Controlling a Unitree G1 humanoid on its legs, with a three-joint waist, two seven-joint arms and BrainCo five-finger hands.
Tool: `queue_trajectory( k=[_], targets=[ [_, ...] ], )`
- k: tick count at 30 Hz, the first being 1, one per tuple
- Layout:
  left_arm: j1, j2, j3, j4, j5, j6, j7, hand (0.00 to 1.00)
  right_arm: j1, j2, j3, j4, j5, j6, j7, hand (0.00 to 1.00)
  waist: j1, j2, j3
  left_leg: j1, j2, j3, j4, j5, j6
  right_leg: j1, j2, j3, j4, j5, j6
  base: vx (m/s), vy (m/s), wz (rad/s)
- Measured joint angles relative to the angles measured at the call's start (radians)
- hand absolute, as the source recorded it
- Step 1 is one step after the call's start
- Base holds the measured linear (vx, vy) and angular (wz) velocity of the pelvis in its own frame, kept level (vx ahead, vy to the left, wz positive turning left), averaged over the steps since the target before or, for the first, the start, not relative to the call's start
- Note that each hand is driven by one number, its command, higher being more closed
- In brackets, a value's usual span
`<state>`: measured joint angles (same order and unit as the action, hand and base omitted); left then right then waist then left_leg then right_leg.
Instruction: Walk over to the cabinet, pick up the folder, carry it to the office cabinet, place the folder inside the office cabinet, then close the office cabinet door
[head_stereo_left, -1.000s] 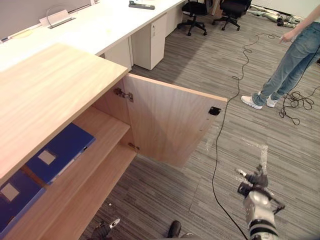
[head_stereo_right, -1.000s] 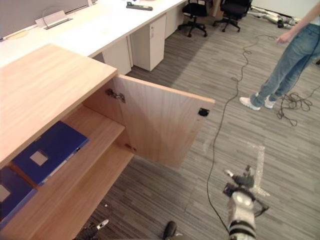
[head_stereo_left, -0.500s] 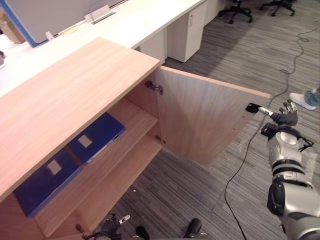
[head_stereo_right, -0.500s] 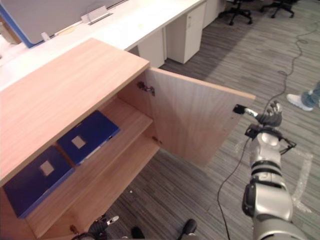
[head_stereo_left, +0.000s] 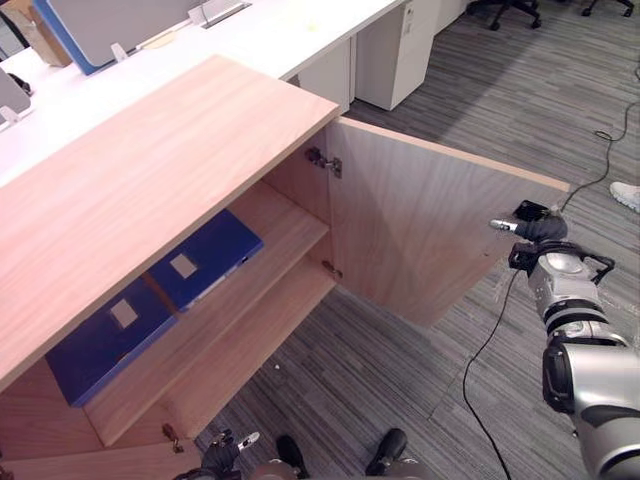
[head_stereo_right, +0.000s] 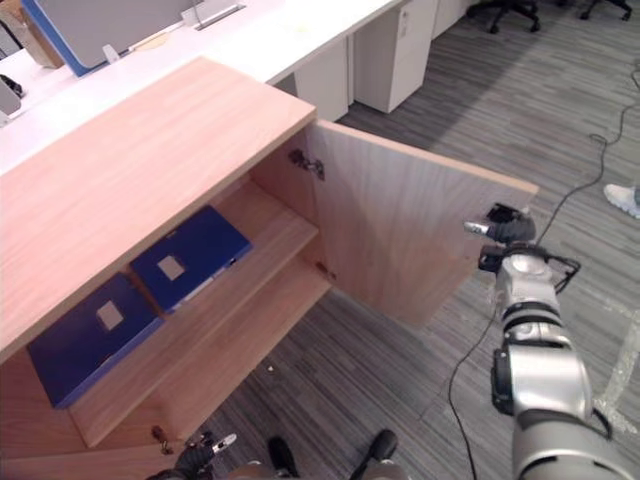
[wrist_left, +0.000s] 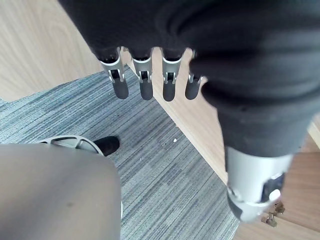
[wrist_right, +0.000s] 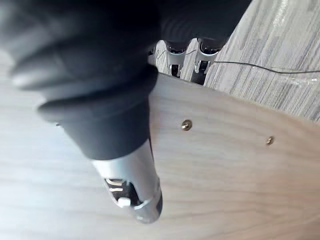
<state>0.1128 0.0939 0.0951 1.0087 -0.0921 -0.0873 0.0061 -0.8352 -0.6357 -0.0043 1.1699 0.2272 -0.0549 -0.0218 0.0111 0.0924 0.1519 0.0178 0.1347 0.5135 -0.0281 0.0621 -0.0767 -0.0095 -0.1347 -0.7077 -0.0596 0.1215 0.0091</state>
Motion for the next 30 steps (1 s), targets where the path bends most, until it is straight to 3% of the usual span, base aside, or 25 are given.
queue_trajectory(
  k=[4,6,7,9,11,14,18,22,24,30],
  targets=[
    [0.002,0.022,-0.045,-0.009,0.011,-0.005,-0.03,0.0,0.061,-0.133,0.345,-0.14,-0.067,0.034,0.085,0.0,-0.014,-0.007,0.005,0.002,0.011,0.016,0.0,0.002,-0.003,0.0,0.019,0.016,-0.008,0.001,-0.002,-0.05,-0.039,-0.13],
    [0.008,0.031,-0.053,-0.015,0.027,-0.006,-0.047,0.0,0.093,-0.23,0.52,-0.292,-0.114,0.04,0.169,0.0,-0.027,-0.012,0.005,0.005,0.025,0.035,0.004,0.001,-0.003,-0.004,0.032,0.04,-0.023,0.004,-0.007,-0.04,-0.065,-0.39],
    [0.008,0.034,-0.055,-0.018,0.047,-0.007,-0.062,0.0,0.119,-0.338,0.672,-0.484,-0.171,0.039,0.279,0.0,-0.039,-0.014,0.006,0.007,0.036,0.048,0.012,0.001,-0.005,-0.011,0.047,0.062,-0.023,0.0,-0.013,-0.02,-0.078,-0.38],
    [0.008,0.036,-0.054,-0.019,0.055,-0.007,-0.07,0.0,0.127,-0.372,0.745,-0.599,-0.204,0.038,0.33,0.0,-0.045,-0.018,0.006,0.017,0.049,0.051,0.015,0.0,-0.005,-0.011,0.058,0.079,-0.023,-0.006,-0.022,0.0,-0.086,-0.37],
    [0.007,0.036,-0.048,-0.022,0.082,-0.01,-0.077,0.0,0.143,-0.425,0.819,-0.818,-0.231,0.028,0.432,0.0,-0.06,-0.025,0.004,0.02,0.071,0.055,0.02,0.001,-0.006,-0.016,0.082,0.097,-0.023,-0.017,-0.037,0.01,-0.136,-0.37],
    [0.006,0.034,-0.026,-0.026,0.122,-0.014,-0.084,0.0,0.177,-0.472,0.864,-1.136,-0.202,-0.034,0.569,0.0,-0.063,-0.038,-0.004,0.018,0.099,0.053,0.019,0.01,-0.019,-0.029,0.113,0.11,-0.023,-0.03,-0.054,0.03,-0.114,-0.23],
    [0.004,0.032,0.007,-0.026,0.149,-0.016,-0.089,0.0,0.186,-0.473,0.842,-1.45,-0.062,-0.122,0.62,0.0,-0.047,-0.068,-0.032,0.019,0.118,0.05,0.019,0.014,-0.024,-0.029,0.132,0.111,-0.023,-0.039,-0.068,0.03,-0.047,-0.02],
    [-0.004,0.039,0.018,-0.027,0.158,-0.017,-0.089,0.0,0.187,-0.461,0.811,-1.502,-0.007,-0.134,0.605,0.0,-0.024,-0.109,-0.058,0.019,0.115,0.044,0.019,0.016,-0.029,-0.028,0.128,0.111,-0.021,-0.039,-0.068,0.0,0.029,0.04],
    [-0.004,0.04,0.028,-0.029,0.159,-0.017,-0.088,0.0,0.193,-0.402,0.812,-1.514,-0.001,-0.134,0.598,0.0,-0.015,-0.13,-0.074,0.02,0.113,0.042,0.019,0.016,-0.029,-0.025,0.125,0.11,-0.019,-0.04,-0.067,-0.01,0.044,0.04],
    [-0.011,0.027,0.028,-0.035,0.161,-0.017,-0.079,0.0,0.19,-0.206,0.914,-1.492,0.03,-0.135,0.58,0.0,0.02,-0.134,-0.093,0.016,0.113,0.025,0.017,0.022,-0.037,-0.021,0.122,0.097,-0.014,-0.04,-0.066,-0.02,0.035,0.08]
  ],
)
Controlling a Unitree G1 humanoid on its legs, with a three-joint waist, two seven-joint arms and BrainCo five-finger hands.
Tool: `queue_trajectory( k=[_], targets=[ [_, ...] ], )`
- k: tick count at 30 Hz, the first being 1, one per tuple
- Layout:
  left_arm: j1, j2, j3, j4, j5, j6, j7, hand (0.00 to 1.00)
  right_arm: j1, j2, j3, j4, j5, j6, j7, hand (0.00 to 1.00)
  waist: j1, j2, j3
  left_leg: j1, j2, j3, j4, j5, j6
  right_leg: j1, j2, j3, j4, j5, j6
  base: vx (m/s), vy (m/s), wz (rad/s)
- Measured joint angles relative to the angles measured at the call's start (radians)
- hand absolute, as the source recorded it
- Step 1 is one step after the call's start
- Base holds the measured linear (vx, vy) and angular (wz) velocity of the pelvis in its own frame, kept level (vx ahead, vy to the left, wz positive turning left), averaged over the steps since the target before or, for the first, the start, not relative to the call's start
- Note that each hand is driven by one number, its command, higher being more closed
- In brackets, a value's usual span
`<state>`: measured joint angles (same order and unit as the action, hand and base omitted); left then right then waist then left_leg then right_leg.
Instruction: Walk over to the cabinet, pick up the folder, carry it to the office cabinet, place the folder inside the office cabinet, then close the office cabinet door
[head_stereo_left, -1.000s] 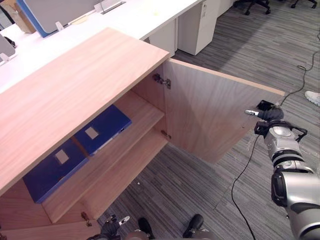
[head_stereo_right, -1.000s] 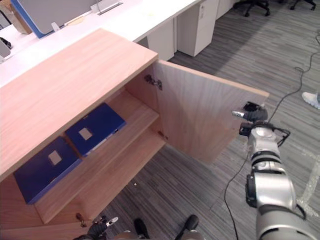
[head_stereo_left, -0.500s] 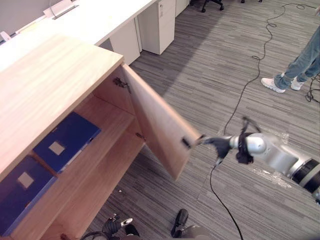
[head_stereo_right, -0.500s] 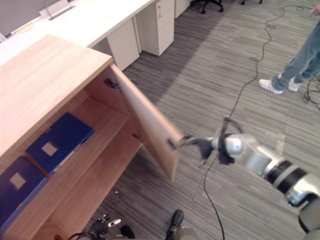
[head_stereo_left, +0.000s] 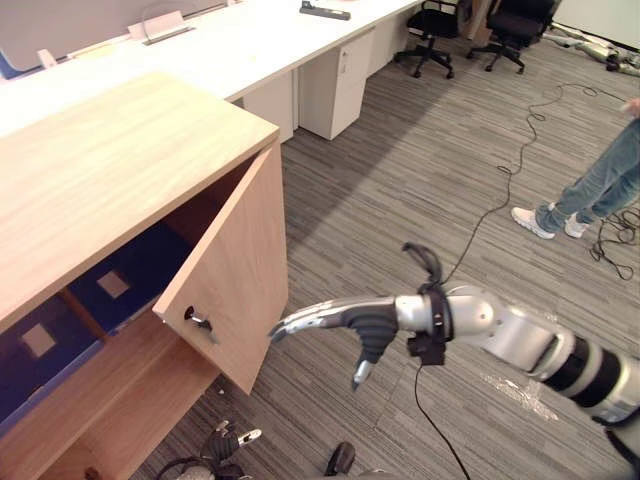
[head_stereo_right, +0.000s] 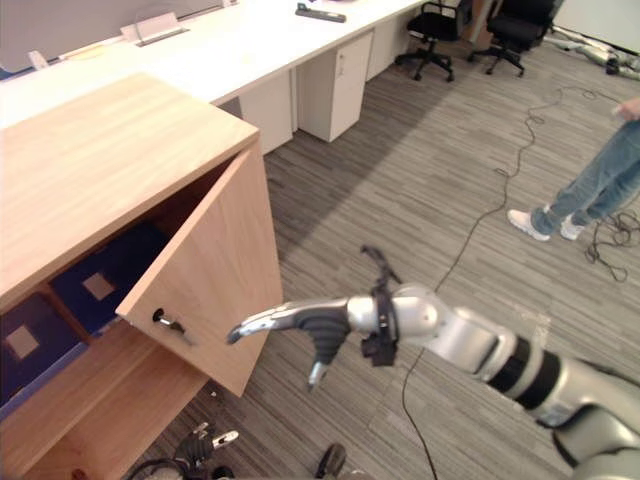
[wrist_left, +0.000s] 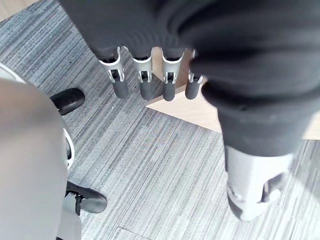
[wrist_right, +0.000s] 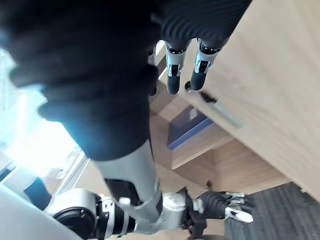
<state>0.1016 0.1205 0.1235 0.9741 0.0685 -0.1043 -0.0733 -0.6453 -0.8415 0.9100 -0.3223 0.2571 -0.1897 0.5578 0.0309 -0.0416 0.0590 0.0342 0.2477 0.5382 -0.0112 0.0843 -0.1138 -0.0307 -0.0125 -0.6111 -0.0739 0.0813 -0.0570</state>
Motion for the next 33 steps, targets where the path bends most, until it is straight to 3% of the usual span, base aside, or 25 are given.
queue_trajectory(
  k=[2,6,8,11,12,14,15,17,18,19,20,21,22,23,24,25,26,27,29,32,33],
  targets=[
    [0.0,-0.001,0.015,0.001,0.0,0.0,0.004,0.0,0.0,0.069,0.081,0.08,-0.011,0.004,0.002,0.0,0.012,0.0,-0.001,0.0,0.0,-0.017,-0.002,0.004,-0.002,0.012,0.0,-0.019,-0.004,0.0,0.0,-0.02,0.015,0.22],
    [0.003,0.001,0.07,0.029,-0.001,0.002,0.012,0.0,-0.001,0.121,0.114,0.171,-0.047,0.013,0.005,0.0,0.02,0.0,-0.007,-0.016,-0.001,-0.048,-0.008,0.012,-0.011,0.013,0.0,-0.046,-0.007,0.0,0.0,-0.03,0.02,0.22],
    [0.006,0.003,0.102,0.038,-0.001,0.006,0.023,0.0,0.0,0.16,0.117,0.282,-0.082,0.014,0.005,0.0,0.045,-0.001,-0.007,-0.028,0.004,-0.054,0.013,0.009,-0.008,0.012,-0.001,-0.049,-0.003,-0.001,0.0,-0.03,0.01,0.08],
    [-0.003,0.013,0.112,0.035,-0.005,0.006,0.029,0.0,0.009,0.23,0.116,0.477,-0.157,0.019,-0.021,0.0,0.061,-0.007,0.006,-0.157,0.052,-0.073,0.239,-0.05,0.046,-0.003,-0.021,-0.09,0.038,-0.026,-0.004,-0.05,-0.048,0.35],
    [-0.004,0.013,0.112,0.034,-0.009,0.006,0.03,0.0,0.019,0.239,0.113,0.51,-0.186,0.019,-0.035,0.0,0.064,-0.006,0.011,-0.174,0.061,-0.057,0.271,-0.051,0.048,-0.003,-0.025,-0.102,0.049,-0.033,-0.006,-0.04,-0.039,0.59],
    [-0.001,0.013,0.106,0.028,-0.024,0.008,0.044,0.0,0.1,0.274,0.064,0.625,-0.299,0.02,-0.081,0.0,0.072,0.0,0.022,-0.183,0.08,0.057,0.277,-0.056,0.067,0.013,-0.03,-0.171,0.067,-0.06,-0.002,-0.02,0.001,0.84],
    [-0.001,0.019,0.098,0.025,-0.024,0.01,0.045,0.0,0.168,0.321,0.002,0.727,-0.377,0.019,-0.116,0.0,0.073,-0.007,0.027,-0.177,0.086,0.096,0.277,-0.079,0.094,0.017,-0.04,-0.207,0.066,-0.072,0.012,0.01,0.016,0.91],
    [0.0,0.018,0.086,0.024,-0.023,0.014,0.045,0.0,0.218,0.388,-0.059,0.894,-0.473,0.026,-0.157,0.0,0.072,0.0,0.031,-0.177,0.067,0.116,0.267,-0.09,0.109,0.021,-0.062,-0.246,0.066,-0.07,0.021,0.04,0.05,0.84],
    [0.003,0.008,0.071,0.03,-0.026,0.019,0.046,0.0,0.279,0.457,-0.16,1.068,-0.549,0.041,-0.202,0.0,0.068,0.009,0.028,-0.17,0.0,0.103,0.219,-0.089,0.11,0.022,-0.099,-0.297,0.069,-0.063,0.039,0.06,0.119,0.92],
    [0.001,0.004,0.065,0.032,-0.026,0.02,0.046,0.0,0.307,0.483,-0.219,1.135,-0.57,0.047,-0.22,0.0,0.064,0.014,0.025,-0.162,-0.032,0.09,0.191,-0.089,0.11,0.023,-0.115,-0.322,0.073,-0.061,0.047,0.1,0.203,1.31],
    [-0.003,-0.007,0.053,0.032,-0.025,0.02,0.046,0.0,0.362,0.524,-0.358,1.25,-0.596,0.06,-0.26,0.0,0.058,0.039,0.026,-0.128,-0.092,0.052,0.106,-0.083,0.106,0.04,-0.145,-0.373,0.101,-0.066,0.068,0.12,0.234,1.5],
    [-0.008,-0.022,0.051,0.036,-0.026,0.02,0.047,0.0,0.415,0.569,-0.541,1.36,-0.582,0.083,-0.314,0.0,0.05,0.054,0.028,-0.096,-0.137,0.009,0.028,-0.054,0.105,0.062,-0.193,-0.429,0.161,-0.08,0.087,0.14,0.25,1.53],
    [-0.008,-0.027,0.05,0.038,-0.026,0.02,0.048,0.0,0.435,0.583,-0.624,1.399,-0.578,0.091,-0.333,0.0,0.047,0.062,0.025,-0.085,-0.158,-0.01,0.005,-0.038,0.104,0.072,-0.222,-0.457,0.2,-0.094,0.101,0.18,0.28,1.53],
    [-0.008,-0.033,0.038,0.042,-0.027,0.021,0.048,0.0,0.484,0.596,-0.766,1.441,-0.511,0.109,-0.383,0.0,0.039,0.075,0.018,-0.073,-0.193,-0.061,-0.023,-0.022,0.118,0.095,-0.294,-0.509,0.306,-0.127,0.123,0.15,0.236,1.16],
    [-0.01,-0.034,0.033,0.047,-0.027,0.02,0.048,0.0,0.507,0.6,-0.829,1.452,-0.477,0.113,-0.408,0.0,0.035,0.077,0.017,-0.064,-0.213,-0.087,-0.027,-0.022,0.12,0.109,-0.336,-0.526,0.359,-0.138,0.127,0.18,0.306,1.49],
    [-0.012,-0.036,0.019,0.056,-0.027,0.022,0.05,0.0,0.552,0.605,-0.931,1.46,-0.41,0.126,-0.456,0.0,0.024,0.088,0.01,-0.054,-0.251,-0.152,-0.035,-0.029,0.132,0.125,-0.412,-0.523,0.477,-0.152,0.096,0.19,0.317,1.54],
    [-0.013,-0.034,-0.002,0.057,-0.028,0.023,0.051,0.0,0.58,0.614,-0.996,1.472,-0.369,0.131,-0.489,0.0,0.004,0.092,0.012,-0.036,-0.279,-0.215,-0.036,-0.032,0.166,0.095,-0.483,-0.402,0.613,-0.145,0.038,0.19,0.321,1.51],
    [-0.018,-0.03,-0.018,0.058,-0.034,0.026,0.056,0.0,0.594,0.623,-1.014,1.473,-0.35,0.133,-0.503,0.0,0.0,0.095,0.019,-0.032,-0.282,-0.242,-0.03,-0.036,0.176,0.071,-0.484,-0.296,0.642,-0.167,0.05,0.18,0.316,1.45],
    [-0.023,-0.012,-0.065,0.057,-0.049,0.028,0.066,0.0,0.648,0.681,-1.079,1.47,-0.316,0.149,-0.524,0.0,-0.018,0.1,0.031,-0.032,-0.272,-0.343,-0.001,-0.049,0.176,-0.001,-0.372,0.104,0.6,-0.229,0.134,0.12,0.18,1.36],
    [-0.034,-0.006,-0.085,0.057,-0.045,0.028,0.071,0.0,0.663,0.707,-1.116,1.445,-0.303,0.15,-0.528,0.0,-0.034,0.093,0.047,-0.031,-0.273,-0.451,0.007,-0.054,0.167,-0.039,-0.262,0.382,0.462,-0.249,0.174,0.1,-0.033,1.16],
    [-0.036,-0.005,-0.085,0.057,-0.042,0.028,0.072,0.0,0.663,0.71,-1.117,1.444,-0.299,0.149,-0.527,0.0,-0.034,0.09,0.051,-0.031,-0.273,-0.468,0.009,-0.057,0.161,-0.047,-0.246,0.426,0.435,-0.254,0.184,0.08,-0.132,0.88]
  ],
)
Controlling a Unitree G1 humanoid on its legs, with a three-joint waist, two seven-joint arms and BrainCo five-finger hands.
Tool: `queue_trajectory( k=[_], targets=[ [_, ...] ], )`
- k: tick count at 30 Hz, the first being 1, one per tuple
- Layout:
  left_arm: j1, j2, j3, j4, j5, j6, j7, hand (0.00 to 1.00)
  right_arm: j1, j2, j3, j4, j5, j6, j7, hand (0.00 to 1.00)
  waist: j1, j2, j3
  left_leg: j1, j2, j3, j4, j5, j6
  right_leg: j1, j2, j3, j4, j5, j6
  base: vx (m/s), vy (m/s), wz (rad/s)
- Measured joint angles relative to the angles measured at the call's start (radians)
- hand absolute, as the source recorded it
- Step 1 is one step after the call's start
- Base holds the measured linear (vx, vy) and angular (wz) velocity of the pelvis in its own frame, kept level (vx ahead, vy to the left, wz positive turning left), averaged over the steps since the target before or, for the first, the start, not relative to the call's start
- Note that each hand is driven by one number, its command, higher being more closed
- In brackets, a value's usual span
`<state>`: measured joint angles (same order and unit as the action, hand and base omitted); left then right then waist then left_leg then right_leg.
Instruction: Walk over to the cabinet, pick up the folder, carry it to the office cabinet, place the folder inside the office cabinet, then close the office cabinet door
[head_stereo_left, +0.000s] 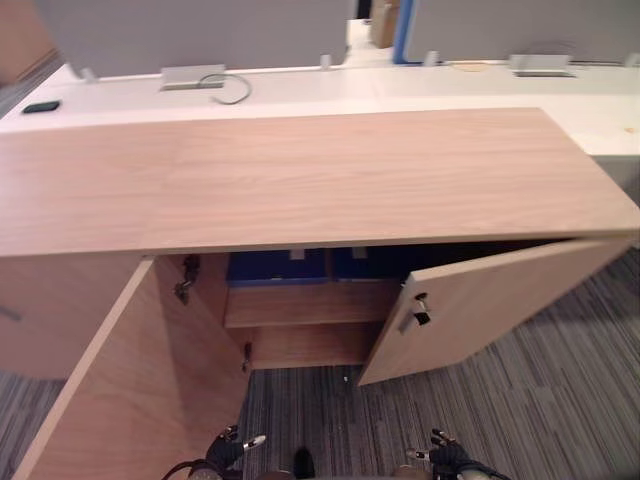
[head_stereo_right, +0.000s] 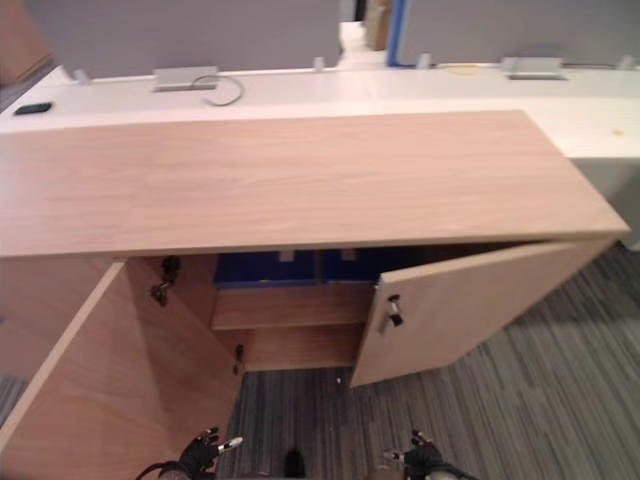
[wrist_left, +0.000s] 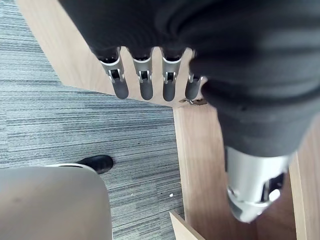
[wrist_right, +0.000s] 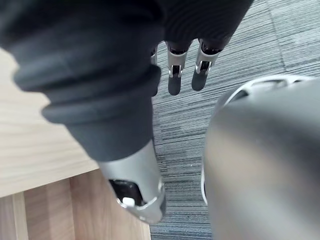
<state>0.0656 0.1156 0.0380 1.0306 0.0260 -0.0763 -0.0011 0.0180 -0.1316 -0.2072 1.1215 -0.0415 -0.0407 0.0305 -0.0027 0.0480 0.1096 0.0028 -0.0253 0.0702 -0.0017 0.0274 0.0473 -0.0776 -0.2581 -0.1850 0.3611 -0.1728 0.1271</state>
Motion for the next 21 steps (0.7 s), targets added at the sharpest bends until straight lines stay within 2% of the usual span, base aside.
queue_trajectory(
  k=[1,2,3,4,5,7,9,12,16,21],
  targets=[
    [0.002,0.006,0.0,0.0,0.0,0.0,0.003,0.0,0.0,0.011,-0.006,0.001,0.021,-0.001,0.0,0.0,0.0,-0.013,0.001,0.001,-0.003,-0.02,0.003,-0.003,-0.015,-0.008,0.026,0.07,-0.056,0.005,0.011,0.09,-0.18,0.63],
    [0.008,0.015,0.003,0.0,0.0,0.0,0.006,0.0,0.003,0.024,-0.009,0.001,0.026,-0.001,0.0,0.0,-0.002,-0.03,-0.001,0.004,-0.013,-0.033,0.005,-0.006,-0.022,-0.012,0.027,0.082,-0.088,0.019,0.017,0.13,-0.255,0.63],
    [0.011,0.029,0.018,0.0,-0.001,-0.001,0.008,0.0,0.005,0.04,-0.009,0.005,0.031,-0.001,0.0,0.0,-0.003,-0.064,0.0,0.018,-0.03,-0.044,0.002,-0.012,-0.038,-0.01,0.02,0.08,-0.116,0.071,0.012,0.11,-0.247,0.4],
    [0.017,0.036,0.034,-0.001,-0.001,-0.001,0.01,0.0,0.007,0.052,-0.01,0.011,0.037,-0.001,0.001,0.0,-0.003,-0.08,-0.004,0.02,-0.039,-0.048,0.0,-0.015,-0.044,-0.012,0.018,0.078,-0.129,0.089,0.014,0.13,-0.272,0.19],
    [0.026,0.016,0.066,0.011,-0.011,-0.002,0.017,0.0,0.011,0.058,-0.03,0.015,0.053,-0.001,0.005,0.0,-0.002,-0.07,-0.018,0.02,-0.017,-0.05,-0.007,-0.017,-0.067,-0.009,0.038,0.071,-0.14,0.075,0.011,0.13,-0.252,-0.05],
    [0.041,-0.014,0.124,0.029,-0.056,-0.004,0.019,0.0,0.02,0.058,-0.067,0.015,0.062,-0.002,0.01,0.0,-0.006,-0.04,-0.045,0.016,0.036,-0.05,-0.035,-0.012,-0.085,-0.002,0.094,0.054,-0.199,0.091,-0.016,0.13,-0.197,-0.11],
    [0.039,-0.031,0.161,0.043,-0.1,-0.003,0.018,0.0,0.021,0.059,-0.087,0.022,0.062,-0.002,0.009,0.0,-0.011,-0.037,-0.047,0.021,0.078,-0.058,-0.052,-0.01,-0.106,0.017,0.137,0.03,-0.233,0.097,-0.026,0.13,-0.202,0.09],
    [0.032,-0.044,0.17,0.043,-0.111,-0.006,0.014,0.0,0.032,0.055,-0.119,0.04,0.061,-0.001,0.008,0.0,-0.014,-0.043,-0.045,0.048,0.105,-0.077,-0.058,-0.017,-0.129,0.066,0.165,-0.005,-0.257,0.094,-0.034,0.1,-0.15,0.2],
    [0.025,-0.063,0.173,0.053,-0.113,-0.006,0.012,0.0,0.039,0.052,-0.123,0.043,0.061,-0.001,0.005,0.0,-0.021,-0.045,-0.05,0.05,0.101,-0.087,-0.061,-0.019,-0.132,0.09,0.162,-0.023,-0.288,0.094,-0.037,0.05,0.004,0.14],
    [0.017,-0.049,0.158,0.053,-0.117,-0.006,0.013,0.0,0.044,0.058,-0.112,0.027,0.061,-0.001,0.004,0.0,-0.027,-0.056,-0.046,0.037,0.088,-0.136,-0.046,-0.019,-0.132,0.111,0.15,-0.067,-0.294,0.093,-0.039,0.01,0.035,0.28]
  ],
)
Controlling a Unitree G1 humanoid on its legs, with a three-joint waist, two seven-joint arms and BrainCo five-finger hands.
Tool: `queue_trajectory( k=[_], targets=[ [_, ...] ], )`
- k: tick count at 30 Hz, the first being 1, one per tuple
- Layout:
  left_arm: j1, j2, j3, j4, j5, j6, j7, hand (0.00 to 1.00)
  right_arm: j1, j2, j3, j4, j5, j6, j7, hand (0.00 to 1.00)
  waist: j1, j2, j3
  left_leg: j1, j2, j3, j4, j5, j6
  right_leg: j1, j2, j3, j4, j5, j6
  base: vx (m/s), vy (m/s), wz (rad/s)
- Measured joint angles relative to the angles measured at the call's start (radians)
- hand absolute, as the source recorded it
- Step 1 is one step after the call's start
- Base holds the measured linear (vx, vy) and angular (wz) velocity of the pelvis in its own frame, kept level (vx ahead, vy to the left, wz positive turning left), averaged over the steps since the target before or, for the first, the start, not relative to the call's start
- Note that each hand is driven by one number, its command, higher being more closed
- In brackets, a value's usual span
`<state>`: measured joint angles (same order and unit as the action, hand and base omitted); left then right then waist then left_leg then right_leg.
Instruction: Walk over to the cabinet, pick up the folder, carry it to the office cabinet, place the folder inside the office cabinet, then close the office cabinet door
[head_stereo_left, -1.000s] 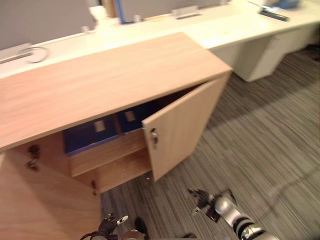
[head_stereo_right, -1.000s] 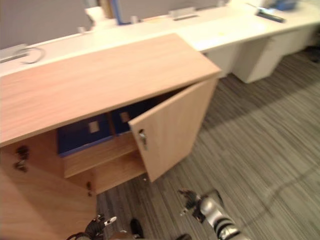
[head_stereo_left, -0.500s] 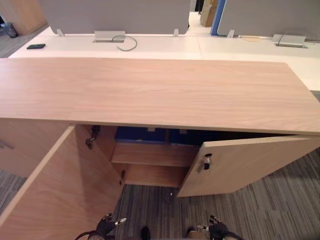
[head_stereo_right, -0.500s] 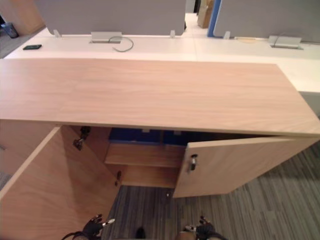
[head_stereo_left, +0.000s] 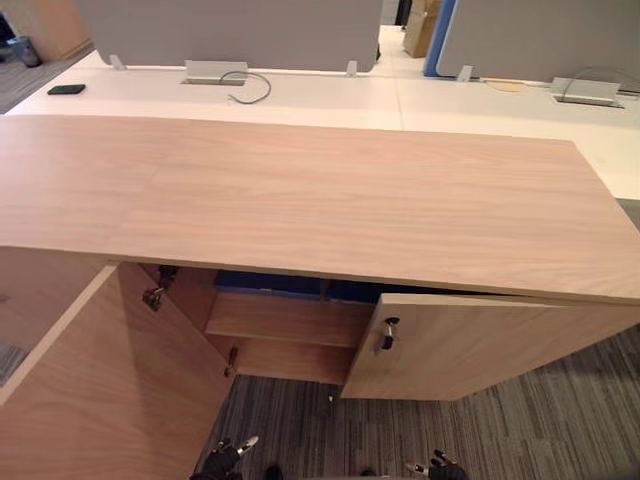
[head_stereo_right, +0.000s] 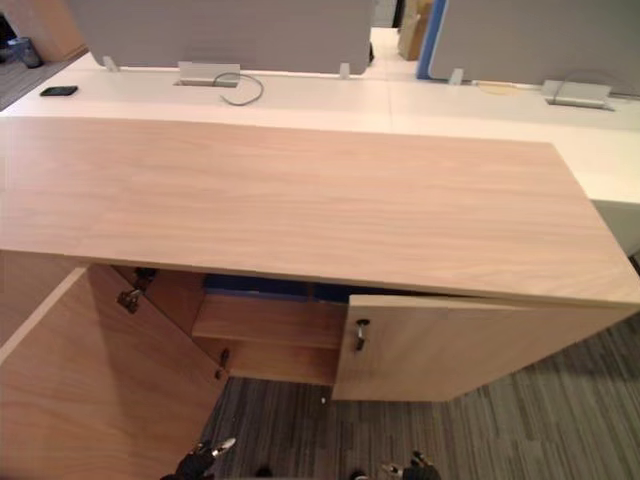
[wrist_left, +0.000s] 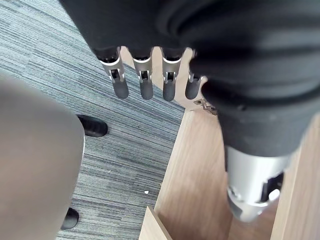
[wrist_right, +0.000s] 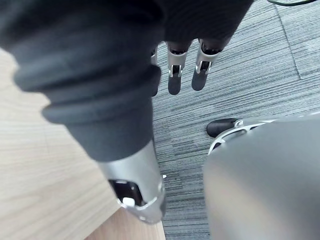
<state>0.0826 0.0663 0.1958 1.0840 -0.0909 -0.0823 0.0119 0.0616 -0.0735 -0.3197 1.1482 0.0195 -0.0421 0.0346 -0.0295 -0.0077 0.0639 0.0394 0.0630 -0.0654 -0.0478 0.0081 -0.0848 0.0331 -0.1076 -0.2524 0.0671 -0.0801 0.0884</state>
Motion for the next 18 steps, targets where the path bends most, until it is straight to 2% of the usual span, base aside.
queue_trajectory(
  k=[2,4,6,7,8,9,10,12,13,14,15,17,18],
  targets=[
    [0.0,0.004,-0.018,-0.01,-0.014,0.0,0.002,0.0,0.0,0.0,0.029,-0.015,0.0,0.0,-0.001,0.0,0.0,-0.003,0.004,-0.022,-0.006,-0.029,0.024,0.0,0.0,0.005,-0.003,-0.027,0.006,-0.004,-0.006,-0.04,0.0,0.35],
    [-0.001,0.007,-0.021,-0.027,-0.097,0.002,0.002,0.0,-0.003,0.0,0.043,-0.018,0.0,-0.001,-0.003,0.0,0.0,-0.008,0.012,-0.055,-0.012,-0.049,0.084,-0.015,-0.006,0.008,-0.013,-0.057,0.025,-0.014,-0.014,-0.07,0.002,0.46],
    [-0.002,0.014,-0.023,-0.042,-0.173,0.002,0.002,0.0,-0.01,0.001,0.045,-0.016,-0.001,-0.001,-0.004,0.0,0.001,-0.011,0.032,-0.117,-0.023,-0.006,0.184,-0.019,-0.006,0.009,-0.028,-0.101,0.07,-0.038,-0.027,-0.14,0.004,0.65],
    [0.0,0.013,-0.025,-0.047,-0.192,0.002,0.002,0.0,-0.011,0.0,0.044,-0.015,-0.001,0.0,-0.004,0.0,0.0,-0.017,0.037,-0.115,-0.013,0.07,0.18,-0.021,0.011,0.004,-0.036,-0.12,0.076,-0.046,-0.038,-0.2,0.027,0.71],
    [-0.005,0.013,-0.024,-0.047,-0.2,0.006,0.002,0.0,-0.012,-0.002,0.041,-0.016,-0.001,-0.001,-0.004,0.0,-0.004,-0.008,0.052,-0.141,0.046,0.277,0.318,-0.102,0.056,-0.002,-0.038,-0.153,0.097,-0.052,-0.047,-0.15,0.057,0.5],
    [0.004,0.013,-0.024,-0.047,-0.203,0.01,0.002,0.0,-0.009,-0.007,0.039,-0.019,-0.001,0.0,-0.005,0.0,-0.004,-0.004,0.053,-0.143,0.094,0.401,0.419,-0.154,0.058,-0.002,-0.039,-0.163,0.108,-0.055,-0.049,-0.11,0.075,0.44],
    [0.009,0.013,-0.024,-0.047,-0.205,0.011,0.002,0.0,-0.005,-0.011,0.036,-0.019,-0.001,0.001,-0.006,0.0,-0.004,-0.001,0.052,-0.138,0.12,0.468,0.467,-0.179,0.063,-0.002,-0.044,-0.177,0.115,-0.056,-0.049,-0.03,0.097,0.55],
    [0.011,0.011,-0.027,-0.044,-0.191,0.013,-0.001,0.0,0.028,-0.013,0.006,-0.02,0.004,0.002,-0.007,0.0,-0.024,0.01,0.053,-0.109,0.194,0.677,0.568,-0.221,0.066,-0.012,-0.082,-0.249,0.162,-0.071,-0.03,-0.04,0.159,0.96],
    [0.01,0.008,-0.029,-0.044,-0.18,0.014,-0.003,0.0,0.035,-0.012,-0.018,-0.027,0.008,0.001,-0.007,0.0,-0.03,0.024,0.052,-0.117,0.194,0.701,0.556,-0.225,0.057,-0.012,-0.092,-0.268,0.181,-0.077,-0.02,-0.03,0.257,1.3],
    [0.01,0.007,-0.034,-0.04,-0.159,0.016,-0.006,0.0,0.046,-0.001,-0.063,-0.025,0.011,0.007,-0.006,0.0,-0.035,0.026,0.049,-0.125,0.143,0.702,0.47,-0.224,0.057,-0.021,-0.106,-0.31,0.188,-0.084,-0.009,-0.03,0.253,1.32],
    [0.009,0.008,-0.036,-0.036,-0.138,0.021,-0.008,0.0,0.052,0.01,-0.096,-0.02,0.014,0.011,-0.005,0.0,-0.037,0.022,0.048,-0.12,0.09,0.669,0.378,-0.202,0.079,-0.015,-0.121,-0.351,0.165,-0.071,-0.01,-0.05,0.231,1.31],
    [0.001,0.01,-0.043,-0.036,-0.117,0.024,-0.009,0.0,0.052,0.018,-0.126,-0.014,0.023,0.013,-0.005,0.0,-0.036,0.017,0.047,-0.107,0.032,0.636,0.28,-0.143,0.086,-0.008,-0.137,-0.389,0.137,-0.049,-0.016,-0.04,0.104,0.91],
    [0.003,0.009,-0.071,-0.035,-0.104,0.028,-0.013,0.0,0.052,0.018,-0.132,-0.014,0.03,0.014,-0.006,0.0,-0.038,0.023,0.046,-0.075,-0.029,0.596,0.146,-0.067,0.098,0.011,-0.145,-0.424,0.106,-0.03,-0.013,-0.02,0.07,0.83]
  ],
)
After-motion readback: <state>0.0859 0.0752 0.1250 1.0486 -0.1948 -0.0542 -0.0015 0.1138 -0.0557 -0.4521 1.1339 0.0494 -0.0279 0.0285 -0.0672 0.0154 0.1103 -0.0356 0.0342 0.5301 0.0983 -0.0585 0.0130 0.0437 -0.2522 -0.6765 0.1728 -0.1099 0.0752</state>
